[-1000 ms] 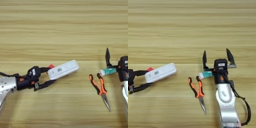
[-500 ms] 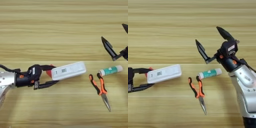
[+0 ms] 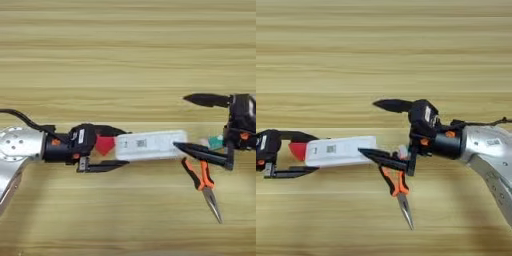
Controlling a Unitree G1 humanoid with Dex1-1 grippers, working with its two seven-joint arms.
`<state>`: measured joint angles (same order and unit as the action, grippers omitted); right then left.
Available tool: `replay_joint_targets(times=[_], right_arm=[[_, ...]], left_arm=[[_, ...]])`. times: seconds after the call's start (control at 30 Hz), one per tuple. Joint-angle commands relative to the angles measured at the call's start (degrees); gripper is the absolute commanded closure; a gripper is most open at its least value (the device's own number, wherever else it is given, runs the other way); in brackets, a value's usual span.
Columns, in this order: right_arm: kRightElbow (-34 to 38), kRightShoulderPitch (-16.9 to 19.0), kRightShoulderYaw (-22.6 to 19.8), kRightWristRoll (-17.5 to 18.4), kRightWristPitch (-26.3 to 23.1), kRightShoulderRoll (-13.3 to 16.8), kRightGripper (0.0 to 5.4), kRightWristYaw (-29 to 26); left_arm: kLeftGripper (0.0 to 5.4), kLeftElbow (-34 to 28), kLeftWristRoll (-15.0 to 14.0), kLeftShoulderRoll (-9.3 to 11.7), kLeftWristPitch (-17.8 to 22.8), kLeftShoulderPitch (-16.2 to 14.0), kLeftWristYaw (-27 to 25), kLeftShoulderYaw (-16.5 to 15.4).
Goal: Move the objects on the table
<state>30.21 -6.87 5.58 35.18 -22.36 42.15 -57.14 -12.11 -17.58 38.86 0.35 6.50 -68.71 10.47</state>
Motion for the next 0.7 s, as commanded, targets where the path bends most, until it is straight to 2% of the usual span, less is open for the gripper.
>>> replay_joint_targets(times=[0.03,0.17,0.33,0.7], right_arm=[[-1.77,-3.83,2.25,-0.87,-2.60,2.41,0.00,-4.15],[-2.34,-6.54,5.21,-2.24,-4.14,4.25,0.00,-8.39],[-4.77,-9.59,8.39,-6.38,-3.45,3.84,0.00,-10.31],[-6.66,-9.56,9.62,-9.24,-2.20,2.45,0.00,-11.26]], left_arm=[[2.54,-1.14,0.29,0.03,1.10,1.32,0.18,0.80],[2.54,-1.13,0.41,-0.23,1.27,1.38,0.61,1.32],[2.54,-1.36,0.39,-0.31,1.10,1.12,1.04,1.66],[2.54,-1.13,0.15,-0.68,0.67,1.11,1.36,1.84]])
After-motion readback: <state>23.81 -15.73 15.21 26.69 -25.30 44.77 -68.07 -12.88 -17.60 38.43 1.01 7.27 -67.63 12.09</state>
